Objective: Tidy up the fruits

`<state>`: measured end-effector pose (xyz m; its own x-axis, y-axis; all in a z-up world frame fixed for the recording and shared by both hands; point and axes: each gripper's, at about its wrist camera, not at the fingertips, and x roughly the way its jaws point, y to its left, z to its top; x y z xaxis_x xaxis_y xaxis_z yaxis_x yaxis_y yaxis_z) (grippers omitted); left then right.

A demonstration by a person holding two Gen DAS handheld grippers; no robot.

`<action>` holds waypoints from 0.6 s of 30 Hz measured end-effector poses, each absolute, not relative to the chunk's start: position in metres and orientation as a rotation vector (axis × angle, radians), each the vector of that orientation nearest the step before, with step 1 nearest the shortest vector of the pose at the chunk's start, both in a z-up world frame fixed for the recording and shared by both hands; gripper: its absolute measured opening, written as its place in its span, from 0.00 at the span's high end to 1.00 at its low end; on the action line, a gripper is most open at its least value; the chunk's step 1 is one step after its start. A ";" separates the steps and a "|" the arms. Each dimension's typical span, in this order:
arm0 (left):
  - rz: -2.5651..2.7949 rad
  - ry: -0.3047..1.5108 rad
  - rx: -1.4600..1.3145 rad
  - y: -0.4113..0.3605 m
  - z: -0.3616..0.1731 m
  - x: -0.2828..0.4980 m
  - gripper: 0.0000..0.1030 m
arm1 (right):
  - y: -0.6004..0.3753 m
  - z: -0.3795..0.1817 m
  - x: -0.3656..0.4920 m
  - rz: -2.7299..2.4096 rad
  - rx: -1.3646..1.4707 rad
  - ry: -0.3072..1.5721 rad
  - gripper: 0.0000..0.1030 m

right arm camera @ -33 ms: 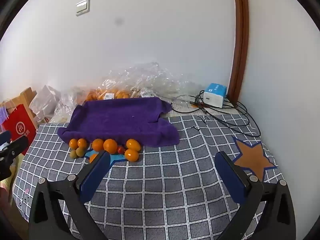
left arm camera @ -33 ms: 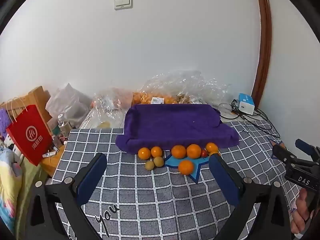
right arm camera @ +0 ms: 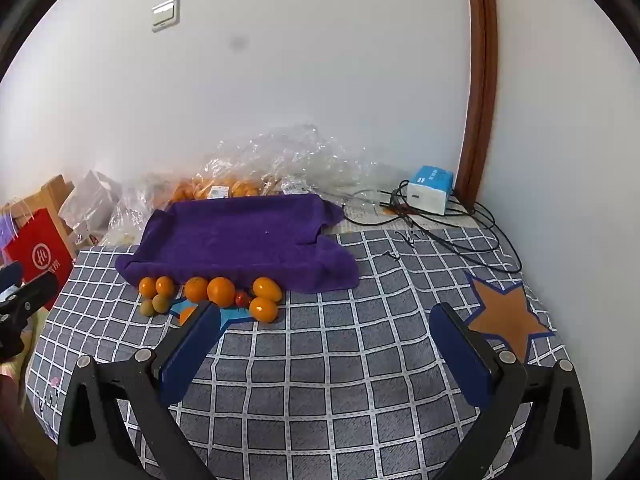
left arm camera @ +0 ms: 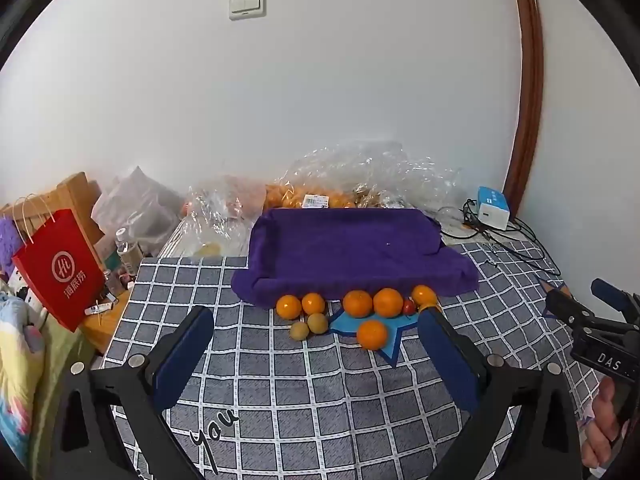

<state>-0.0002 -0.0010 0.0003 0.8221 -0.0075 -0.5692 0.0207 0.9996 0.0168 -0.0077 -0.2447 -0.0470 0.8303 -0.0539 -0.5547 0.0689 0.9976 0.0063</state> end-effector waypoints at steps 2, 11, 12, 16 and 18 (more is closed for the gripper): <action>-0.011 0.599 0.045 -0.004 0.001 0.000 0.00 | -0.246 -0.048 -0.007 -0.060 0.047 0.601 0.00; 0.005 0.601 0.023 0.000 -0.006 -0.001 0.00 | -0.239 -0.052 -0.015 -0.053 0.033 0.600 0.00; 0.008 0.600 0.023 0.001 -0.006 -0.001 0.00 | -0.238 -0.053 -0.011 -0.056 0.033 0.605 0.00; 0.015 0.592 0.006 0.006 -0.002 -0.002 0.00 | -0.236 -0.050 -0.012 -0.052 0.032 0.597 0.00; 0.015 0.589 -0.004 0.008 0.000 -0.003 0.00 | -0.235 -0.050 -0.012 -0.052 0.036 0.596 0.00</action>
<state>-0.0026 0.0084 -0.0002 0.8312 0.0129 -0.5558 -0.0151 0.9999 0.0007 -0.0116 -0.2349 -0.0499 0.8261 -0.0389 -0.5622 0.0599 0.9980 0.0191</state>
